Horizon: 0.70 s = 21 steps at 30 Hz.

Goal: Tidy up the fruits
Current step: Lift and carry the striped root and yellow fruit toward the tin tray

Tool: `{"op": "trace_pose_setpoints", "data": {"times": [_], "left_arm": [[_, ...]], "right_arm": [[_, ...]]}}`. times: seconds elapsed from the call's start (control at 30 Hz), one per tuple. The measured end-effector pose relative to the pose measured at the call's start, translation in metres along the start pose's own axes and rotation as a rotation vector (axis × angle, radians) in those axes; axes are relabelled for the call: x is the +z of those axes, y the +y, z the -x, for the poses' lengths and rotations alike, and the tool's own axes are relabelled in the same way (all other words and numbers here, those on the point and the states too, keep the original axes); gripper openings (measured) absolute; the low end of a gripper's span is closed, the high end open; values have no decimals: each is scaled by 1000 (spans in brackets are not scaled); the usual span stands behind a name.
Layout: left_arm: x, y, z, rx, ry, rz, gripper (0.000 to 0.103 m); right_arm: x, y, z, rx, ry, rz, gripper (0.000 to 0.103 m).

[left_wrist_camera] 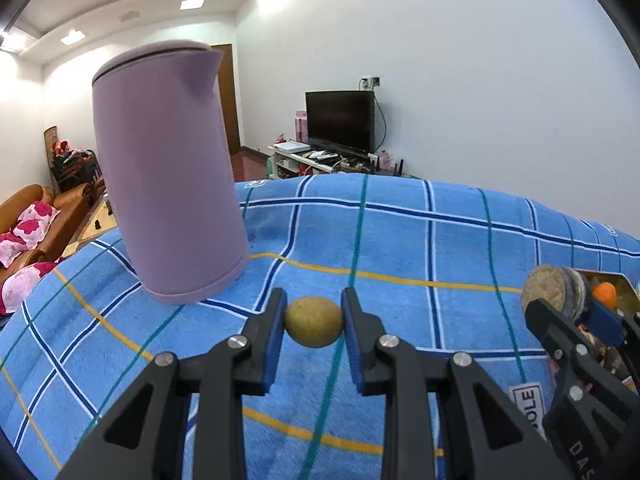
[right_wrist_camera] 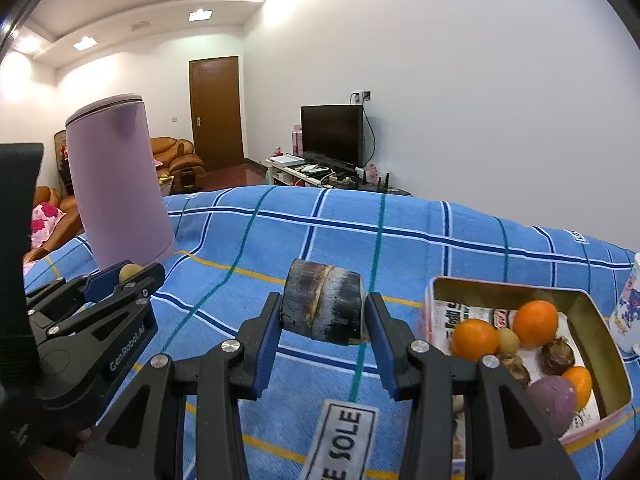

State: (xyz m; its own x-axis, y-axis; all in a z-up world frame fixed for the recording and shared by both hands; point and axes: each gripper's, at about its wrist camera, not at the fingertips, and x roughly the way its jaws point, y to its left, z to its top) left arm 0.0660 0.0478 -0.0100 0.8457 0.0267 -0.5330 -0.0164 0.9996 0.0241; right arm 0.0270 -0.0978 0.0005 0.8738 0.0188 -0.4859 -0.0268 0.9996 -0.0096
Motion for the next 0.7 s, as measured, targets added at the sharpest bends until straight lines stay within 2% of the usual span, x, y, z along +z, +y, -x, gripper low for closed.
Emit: {"op": "trace_pose_setpoints", "data": {"times": [0.43, 0.7], "left_arm": [[-8, -22, 16, -22, -9, -27, 29], [-11, -37, 22, -45, -6, -43, 29]], "right_arm": [[-6, -21, 20, -69, -16, -15, 44], [-8, -33, 28, -81, -17, -27, 44]]}}
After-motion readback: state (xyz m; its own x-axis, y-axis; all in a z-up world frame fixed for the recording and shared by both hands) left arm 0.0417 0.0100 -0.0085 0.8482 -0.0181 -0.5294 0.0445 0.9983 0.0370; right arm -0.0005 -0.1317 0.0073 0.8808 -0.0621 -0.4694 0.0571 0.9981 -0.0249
